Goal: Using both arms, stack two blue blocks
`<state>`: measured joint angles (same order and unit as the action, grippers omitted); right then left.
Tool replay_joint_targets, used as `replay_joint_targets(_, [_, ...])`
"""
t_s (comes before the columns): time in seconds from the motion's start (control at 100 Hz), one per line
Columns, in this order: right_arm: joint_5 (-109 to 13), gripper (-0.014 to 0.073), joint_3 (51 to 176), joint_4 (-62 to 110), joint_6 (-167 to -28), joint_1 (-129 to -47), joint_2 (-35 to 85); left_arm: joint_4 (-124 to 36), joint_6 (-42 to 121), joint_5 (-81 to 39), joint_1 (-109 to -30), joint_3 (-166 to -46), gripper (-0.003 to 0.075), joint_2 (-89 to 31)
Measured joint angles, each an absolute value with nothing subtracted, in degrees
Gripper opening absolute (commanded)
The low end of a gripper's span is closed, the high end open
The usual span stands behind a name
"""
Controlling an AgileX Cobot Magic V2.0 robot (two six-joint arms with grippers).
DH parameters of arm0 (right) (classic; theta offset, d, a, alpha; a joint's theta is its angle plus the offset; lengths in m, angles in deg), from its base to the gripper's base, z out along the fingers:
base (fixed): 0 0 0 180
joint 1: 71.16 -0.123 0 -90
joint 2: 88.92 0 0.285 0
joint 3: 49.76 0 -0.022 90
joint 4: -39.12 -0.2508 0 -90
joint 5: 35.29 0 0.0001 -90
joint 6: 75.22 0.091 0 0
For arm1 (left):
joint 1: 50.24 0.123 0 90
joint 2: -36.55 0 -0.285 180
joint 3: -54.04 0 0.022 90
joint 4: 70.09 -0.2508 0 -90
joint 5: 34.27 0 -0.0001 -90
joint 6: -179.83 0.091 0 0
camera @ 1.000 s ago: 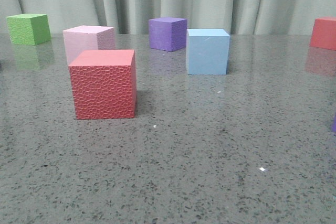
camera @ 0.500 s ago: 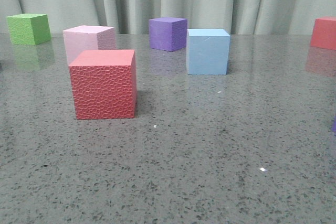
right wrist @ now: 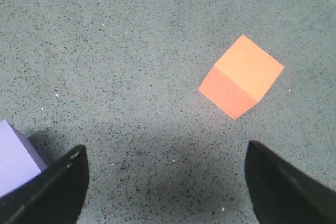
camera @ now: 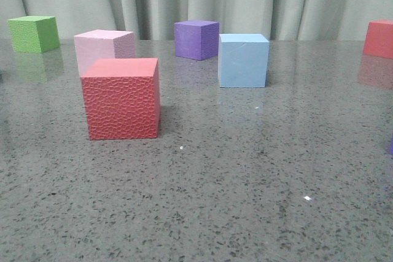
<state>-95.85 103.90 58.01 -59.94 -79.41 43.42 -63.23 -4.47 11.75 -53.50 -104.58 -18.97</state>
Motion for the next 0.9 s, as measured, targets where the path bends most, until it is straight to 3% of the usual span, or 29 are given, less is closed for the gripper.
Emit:
replay_joint_targets(0.52, [-94.9, 0.0601, 103.9, 57.7, -59.9, -79.4, 43.4, -65.6, -6.4, 13.9, -53.5, -122.0, 0.0650, -45.5])
replay_joint_targets(0.9, [-94.8, 0.0601, 103.9, 57.5, -59.9, -79.4, 43.4, -71.3, -11.3, 14.7, -53.5, -126.5, 0.0650, -55.5])
